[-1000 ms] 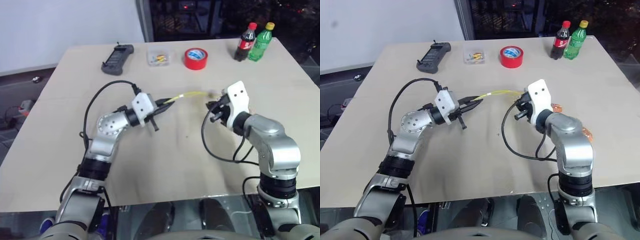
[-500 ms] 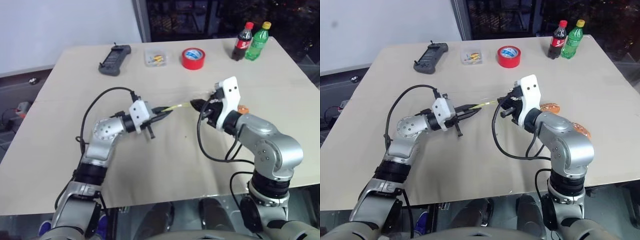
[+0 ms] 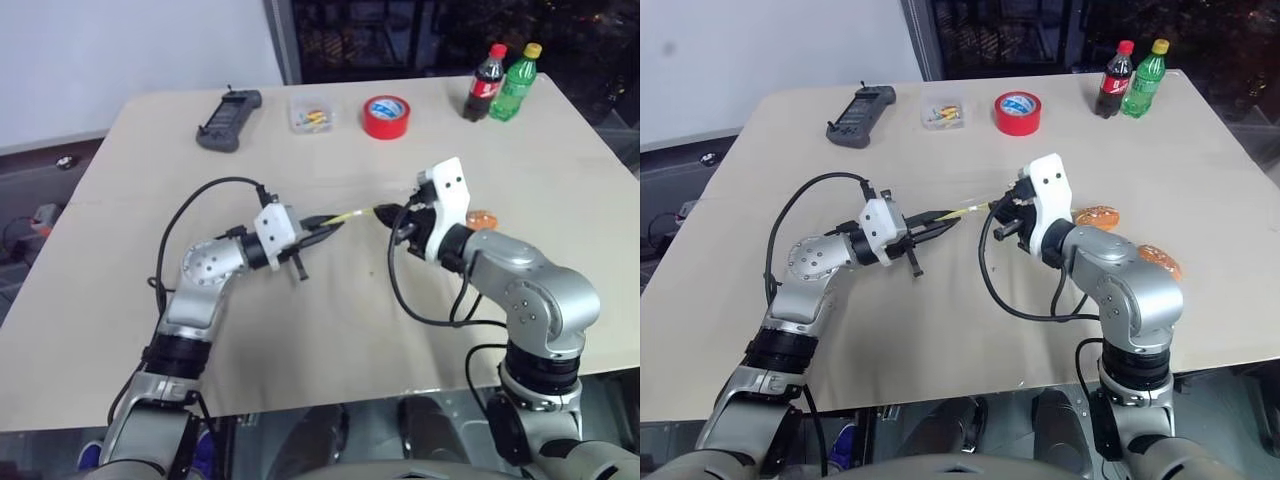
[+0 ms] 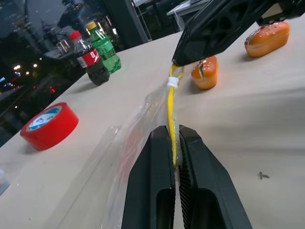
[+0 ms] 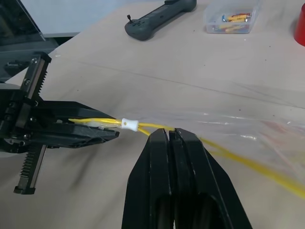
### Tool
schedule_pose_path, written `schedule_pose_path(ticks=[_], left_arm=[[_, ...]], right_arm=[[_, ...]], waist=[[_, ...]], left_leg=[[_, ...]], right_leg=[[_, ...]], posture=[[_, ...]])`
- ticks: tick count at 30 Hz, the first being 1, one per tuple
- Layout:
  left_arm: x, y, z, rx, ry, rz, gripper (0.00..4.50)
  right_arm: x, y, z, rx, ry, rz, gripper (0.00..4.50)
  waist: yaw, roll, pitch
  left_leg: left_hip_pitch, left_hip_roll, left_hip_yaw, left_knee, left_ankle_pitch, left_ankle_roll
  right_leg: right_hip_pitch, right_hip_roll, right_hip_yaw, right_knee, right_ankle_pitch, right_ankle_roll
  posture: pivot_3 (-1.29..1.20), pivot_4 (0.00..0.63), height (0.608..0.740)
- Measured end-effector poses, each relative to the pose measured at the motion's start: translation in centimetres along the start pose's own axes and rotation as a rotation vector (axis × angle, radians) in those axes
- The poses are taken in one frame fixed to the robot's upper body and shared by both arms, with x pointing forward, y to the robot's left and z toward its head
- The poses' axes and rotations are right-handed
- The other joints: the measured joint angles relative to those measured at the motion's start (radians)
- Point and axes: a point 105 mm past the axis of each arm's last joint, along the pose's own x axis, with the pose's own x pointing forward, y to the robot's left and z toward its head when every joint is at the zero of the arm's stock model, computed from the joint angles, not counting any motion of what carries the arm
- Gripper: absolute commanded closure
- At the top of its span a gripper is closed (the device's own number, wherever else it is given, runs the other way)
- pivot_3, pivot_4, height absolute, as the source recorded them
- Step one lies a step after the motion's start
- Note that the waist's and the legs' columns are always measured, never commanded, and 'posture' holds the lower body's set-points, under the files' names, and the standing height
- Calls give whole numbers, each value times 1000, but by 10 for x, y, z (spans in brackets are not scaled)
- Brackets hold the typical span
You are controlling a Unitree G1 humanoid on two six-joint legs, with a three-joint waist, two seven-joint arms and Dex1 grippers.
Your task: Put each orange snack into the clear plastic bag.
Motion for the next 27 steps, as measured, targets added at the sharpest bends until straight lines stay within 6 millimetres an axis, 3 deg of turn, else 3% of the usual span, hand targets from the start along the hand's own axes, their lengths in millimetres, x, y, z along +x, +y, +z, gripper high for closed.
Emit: schedule_pose_path(ticks=[7, 15, 18, 22, 27], left_arm=[[-4, -8, -5, -16, 7, -13, 4500], [-10, -23, -12, -21, 10, -63, 4500], [-11, -28, -11, -7, 9, -99, 4500], [-13, -29, -11, 3, 13, -123, 4500], [-12, -30, -4, 7, -13, -152, 4500]], right_arm=[[7, -7, -10, 22, 37, -21, 4361], [24, -5, -23, 340, -16, -15, 4361], [26, -14, -32, 467, -12, -29, 4361], [31, -19, -42, 513, 14, -51, 4361], [39, -9, -45, 545, 23, 17, 4361]], waist=[[0, 0, 0], [0, 0, 0], [2, 1, 0], [-4, 1, 0], [-6, 1, 0]], left_leg=[[0, 0, 0, 0, 0, 0], [1, 0, 0, 0, 0, 0], [1, 0, 0, 0, 0, 0], [1, 0, 1, -1, 0, 0], [2, 1, 1, -1, 0, 0]], right_leg=[[0, 0, 0, 0, 0, 0], [0, 2, 1, 0, 0, -1], [0, 1, 0, 0, 1, -1], [0, 2, 1, 1, 1, -1], [0, 1, 2, 1, 1, -1]], posture=[[0, 150, 740], [0, 150, 740], [0, 150, 740], [0, 150, 740], [0, 150, 740]])
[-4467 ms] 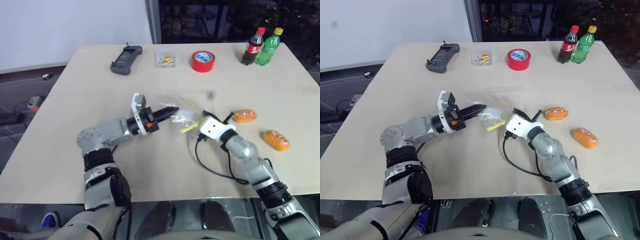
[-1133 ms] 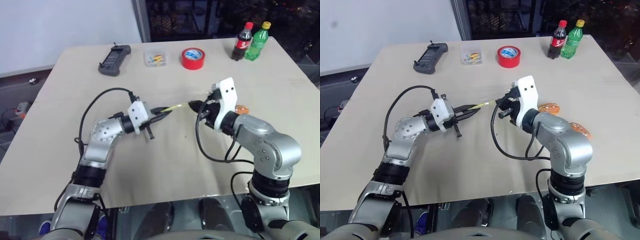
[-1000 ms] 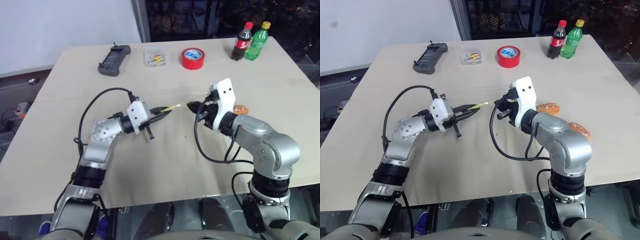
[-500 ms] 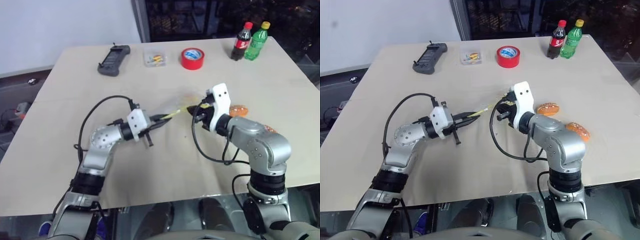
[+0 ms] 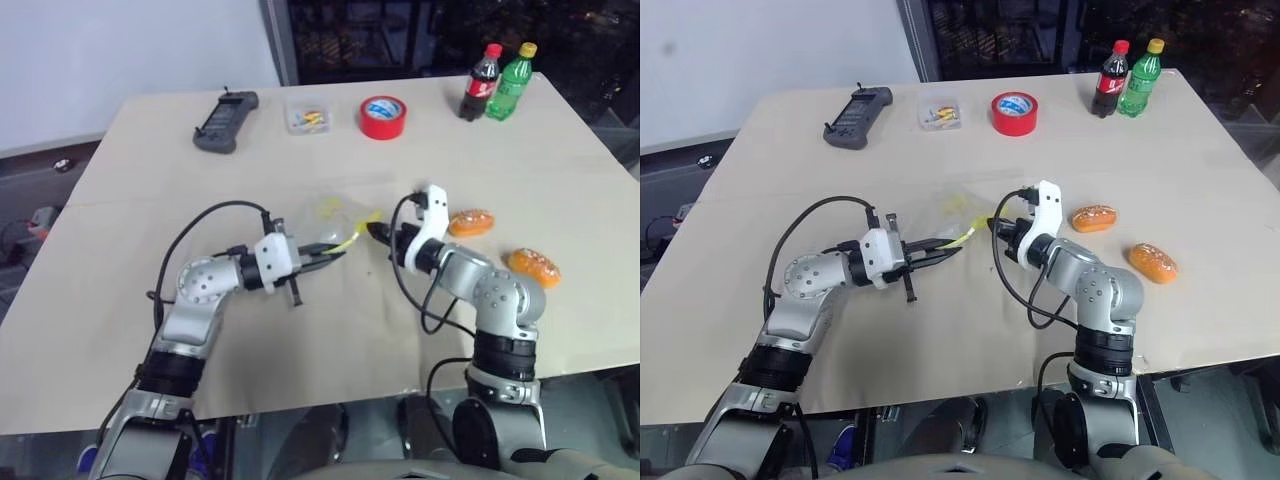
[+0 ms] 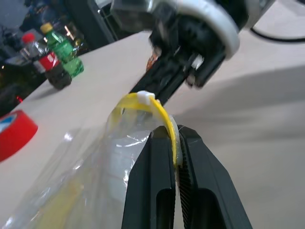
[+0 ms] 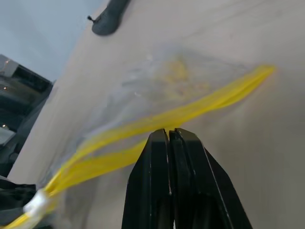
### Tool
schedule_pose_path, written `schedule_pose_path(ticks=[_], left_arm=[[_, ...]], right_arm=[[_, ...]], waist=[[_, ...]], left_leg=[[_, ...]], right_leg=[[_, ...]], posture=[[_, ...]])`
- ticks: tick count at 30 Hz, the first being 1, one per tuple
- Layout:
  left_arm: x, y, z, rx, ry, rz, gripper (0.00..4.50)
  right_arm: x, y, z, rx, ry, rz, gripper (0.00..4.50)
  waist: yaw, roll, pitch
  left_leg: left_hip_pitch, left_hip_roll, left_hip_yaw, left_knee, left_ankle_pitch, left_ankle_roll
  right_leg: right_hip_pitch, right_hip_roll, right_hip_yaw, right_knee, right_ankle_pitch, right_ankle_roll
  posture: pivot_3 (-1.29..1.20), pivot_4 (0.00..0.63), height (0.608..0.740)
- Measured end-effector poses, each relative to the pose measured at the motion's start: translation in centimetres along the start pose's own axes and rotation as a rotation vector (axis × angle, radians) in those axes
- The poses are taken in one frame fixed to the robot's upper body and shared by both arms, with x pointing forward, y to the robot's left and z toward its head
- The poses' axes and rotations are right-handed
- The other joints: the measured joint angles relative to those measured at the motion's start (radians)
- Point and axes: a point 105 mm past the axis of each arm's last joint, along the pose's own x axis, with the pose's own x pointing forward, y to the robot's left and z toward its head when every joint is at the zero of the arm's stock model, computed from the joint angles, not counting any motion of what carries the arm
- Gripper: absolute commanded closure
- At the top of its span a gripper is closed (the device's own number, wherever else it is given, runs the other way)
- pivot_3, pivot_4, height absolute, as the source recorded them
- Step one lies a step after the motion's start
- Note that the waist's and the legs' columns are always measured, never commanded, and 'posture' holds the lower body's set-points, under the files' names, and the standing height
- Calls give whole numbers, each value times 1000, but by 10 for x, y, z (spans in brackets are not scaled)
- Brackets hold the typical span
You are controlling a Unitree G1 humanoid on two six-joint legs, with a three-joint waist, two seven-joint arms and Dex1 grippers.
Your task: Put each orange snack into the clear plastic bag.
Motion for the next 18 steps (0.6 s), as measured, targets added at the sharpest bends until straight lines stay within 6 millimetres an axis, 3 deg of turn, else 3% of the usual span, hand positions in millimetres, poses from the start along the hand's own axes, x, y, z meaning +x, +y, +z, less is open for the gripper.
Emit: schedule_pose_path(ticks=[6, 18], left_arm=[[-2, -1, 0, -14, 9, -23, 4500], [-1, 6, 3, -153, -1, -11, 4500]], right_arm=[[-4, 18, 7, 98, -41, 165, 4361], [-6, 18, 15, 148, -106, 195, 4361]], waist=[[3, 0, 0], [2, 0, 0]], left_leg=[[0, 0, 0, 0, 0, 0], [0, 0, 0, 0, 0, 0]], right_leg=[[0, 1, 0, 0, 0, 0], [0, 1, 0, 0, 0, 0]], posture=[[0, 150, 740], [0, 150, 740]])
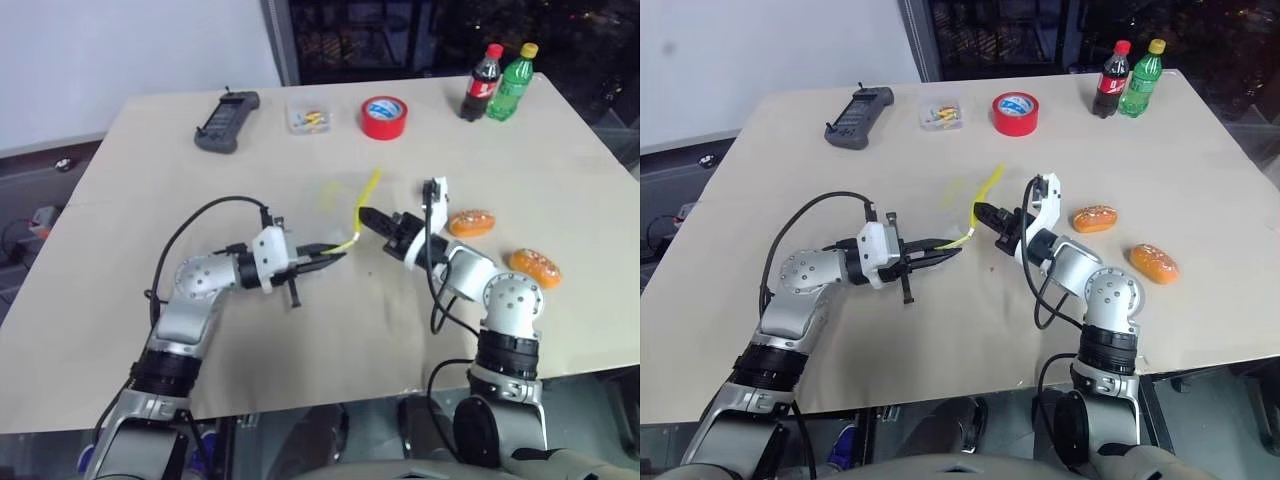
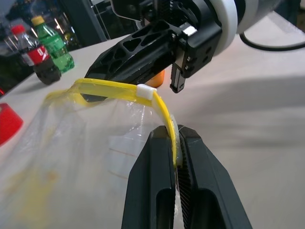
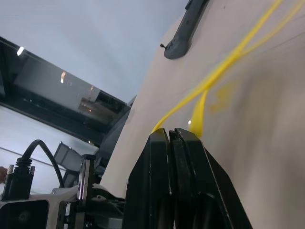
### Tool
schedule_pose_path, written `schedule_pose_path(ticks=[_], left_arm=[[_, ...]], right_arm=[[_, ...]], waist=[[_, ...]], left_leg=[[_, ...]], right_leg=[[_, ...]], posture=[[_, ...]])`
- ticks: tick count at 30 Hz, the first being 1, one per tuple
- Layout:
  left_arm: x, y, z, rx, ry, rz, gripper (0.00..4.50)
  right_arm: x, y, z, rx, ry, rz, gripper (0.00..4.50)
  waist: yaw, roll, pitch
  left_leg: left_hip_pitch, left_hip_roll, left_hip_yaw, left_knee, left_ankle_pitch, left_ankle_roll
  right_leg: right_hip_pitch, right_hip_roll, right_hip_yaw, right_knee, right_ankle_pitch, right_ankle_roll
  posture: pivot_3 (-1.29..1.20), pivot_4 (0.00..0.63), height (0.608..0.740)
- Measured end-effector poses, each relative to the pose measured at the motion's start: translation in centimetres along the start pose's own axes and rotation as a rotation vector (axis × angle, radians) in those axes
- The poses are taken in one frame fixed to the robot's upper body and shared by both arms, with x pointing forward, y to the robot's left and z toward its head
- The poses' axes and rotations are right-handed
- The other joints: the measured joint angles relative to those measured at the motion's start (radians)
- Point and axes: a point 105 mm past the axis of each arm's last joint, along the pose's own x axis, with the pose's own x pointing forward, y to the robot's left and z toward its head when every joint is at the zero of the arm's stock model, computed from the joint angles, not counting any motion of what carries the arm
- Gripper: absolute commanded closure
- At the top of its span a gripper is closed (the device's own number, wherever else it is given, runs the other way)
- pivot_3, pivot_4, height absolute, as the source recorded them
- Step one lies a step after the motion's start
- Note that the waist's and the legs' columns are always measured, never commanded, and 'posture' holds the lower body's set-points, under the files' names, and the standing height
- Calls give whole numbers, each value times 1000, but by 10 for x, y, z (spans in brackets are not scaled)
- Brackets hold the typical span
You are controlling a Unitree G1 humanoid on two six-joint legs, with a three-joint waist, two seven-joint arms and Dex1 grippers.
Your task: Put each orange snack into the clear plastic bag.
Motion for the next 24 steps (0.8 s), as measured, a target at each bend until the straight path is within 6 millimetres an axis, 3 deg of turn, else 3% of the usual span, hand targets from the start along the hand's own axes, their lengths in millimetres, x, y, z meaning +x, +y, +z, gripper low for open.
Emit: schedule_pose_path(ticks=[4, 9, 13, 16, 20, 24], left_arm=[[3, 4, 3, -50, -13, -28, 4500], [1, 7, 6, -72, -46, -127, 4500], [3, 7, 9, -84, -84, -195, 4500], [8, 13, 10, -109, -117, -223, 4500], [12, 21, 14, -112, -133, -235, 4500], [12, 25, 9, -133, -124, -226, 4500]], right_arm=[[-14, -21, -5, -198, 45, -143, 4361], [-44, -20, 7, -470, 30, -212, 4361], [-51, -13, 14, -647, 1, -219, 4361], [-63, -12, 19, -947, 54, -262, 3511], [-67, -8, 18, -1149, 69, -272, 1880], [-76, -3, 19, -1291, 89, -271, 1880]], waist=[[2, 0, 0], [4, 0, 0], [1, 0, 0], [8, -1, 0], [8, -1, 0], [6, -1, 0]], left_leg=[[0, -1, 0, 0, 0, 0], [0, -1, 0, 0, 0, 0], [0, 1, 0, 0, 0, 0], [0, -1, 0, 1, 0, 0], [-1, -1, 0, 2, 0, 0], [-1, -1, 0, 2, 0, 0]], right_leg=[[0, 0, 0, 0, 0, 0], [0, 0, -1, -1, 0, 0], [0, -1, 0, 0, 0, 0], [0, 0, -1, -1, 0, 1], [1, -1, -1, -1, 1, 1], [1, -1, -1, -1, 1, 1]], posture=[[0, 150, 740], [0, 150, 740], [0, 150, 740], [0, 150, 740], [0, 150, 740], [0, 150, 740]])
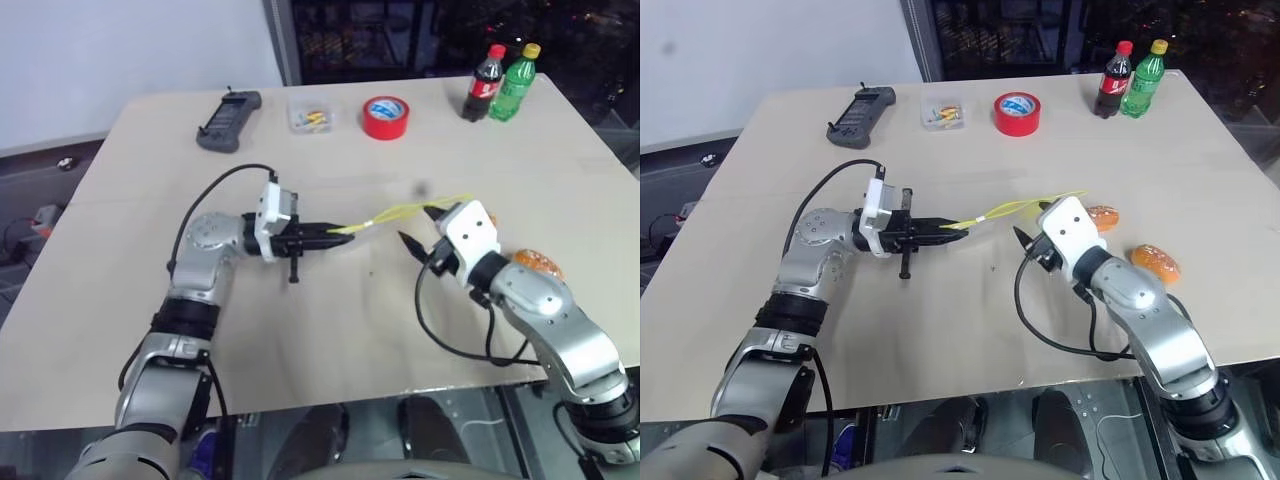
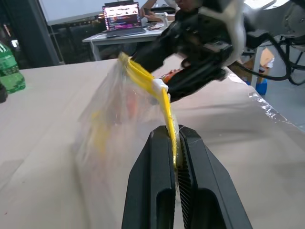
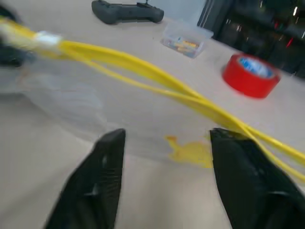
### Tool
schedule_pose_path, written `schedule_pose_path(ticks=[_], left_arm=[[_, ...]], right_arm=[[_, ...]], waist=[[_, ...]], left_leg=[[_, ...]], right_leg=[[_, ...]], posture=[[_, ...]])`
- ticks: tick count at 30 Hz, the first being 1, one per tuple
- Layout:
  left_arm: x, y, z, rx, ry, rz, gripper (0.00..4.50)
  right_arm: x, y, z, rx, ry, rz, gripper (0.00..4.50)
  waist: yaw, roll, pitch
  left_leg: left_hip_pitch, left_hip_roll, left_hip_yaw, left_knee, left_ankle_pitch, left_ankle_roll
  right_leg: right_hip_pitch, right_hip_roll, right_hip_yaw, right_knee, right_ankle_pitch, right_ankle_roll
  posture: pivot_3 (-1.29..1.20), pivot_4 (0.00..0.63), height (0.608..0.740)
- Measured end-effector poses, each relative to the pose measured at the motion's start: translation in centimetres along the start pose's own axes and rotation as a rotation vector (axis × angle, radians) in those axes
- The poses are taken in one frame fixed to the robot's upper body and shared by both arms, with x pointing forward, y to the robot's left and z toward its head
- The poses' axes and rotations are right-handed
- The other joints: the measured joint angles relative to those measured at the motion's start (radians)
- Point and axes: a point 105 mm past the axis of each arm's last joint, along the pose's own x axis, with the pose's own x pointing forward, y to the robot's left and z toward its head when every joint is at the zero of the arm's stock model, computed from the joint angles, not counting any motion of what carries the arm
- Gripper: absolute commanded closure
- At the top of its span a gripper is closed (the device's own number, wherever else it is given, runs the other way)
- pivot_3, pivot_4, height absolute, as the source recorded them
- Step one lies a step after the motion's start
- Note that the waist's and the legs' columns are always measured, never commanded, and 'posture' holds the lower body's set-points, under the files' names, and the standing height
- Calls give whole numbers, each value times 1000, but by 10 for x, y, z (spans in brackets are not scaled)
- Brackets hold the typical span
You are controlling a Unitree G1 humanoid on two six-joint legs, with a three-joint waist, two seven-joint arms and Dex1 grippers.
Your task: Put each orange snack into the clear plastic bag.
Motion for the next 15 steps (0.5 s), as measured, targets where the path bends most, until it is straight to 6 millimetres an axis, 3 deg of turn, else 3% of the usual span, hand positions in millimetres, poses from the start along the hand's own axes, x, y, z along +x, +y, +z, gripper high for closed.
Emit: schedule_pose_path(ticks=[7, 15], left_arm=[[-3, -1, -6, 40, 34, -4, 4500], [-3, -4, -7, 67, 43, -1, 4500]], right_arm=[[-14, -4, 15, -89, -35, 19, 1880], [-5, -7, 34, -190, -88, 54, 1880]], waist=[[4, 0, 0], [4, 0, 0]], left_leg=[[0, 0, 0, 0, 0, 0], [0, 0, 0, 0, 0, 0]], right_leg=[[0, 0, 0, 0, 0, 0], [0, 0, 0, 0, 0, 0]], posture=[[0, 150, 740], [0, 150, 740]])
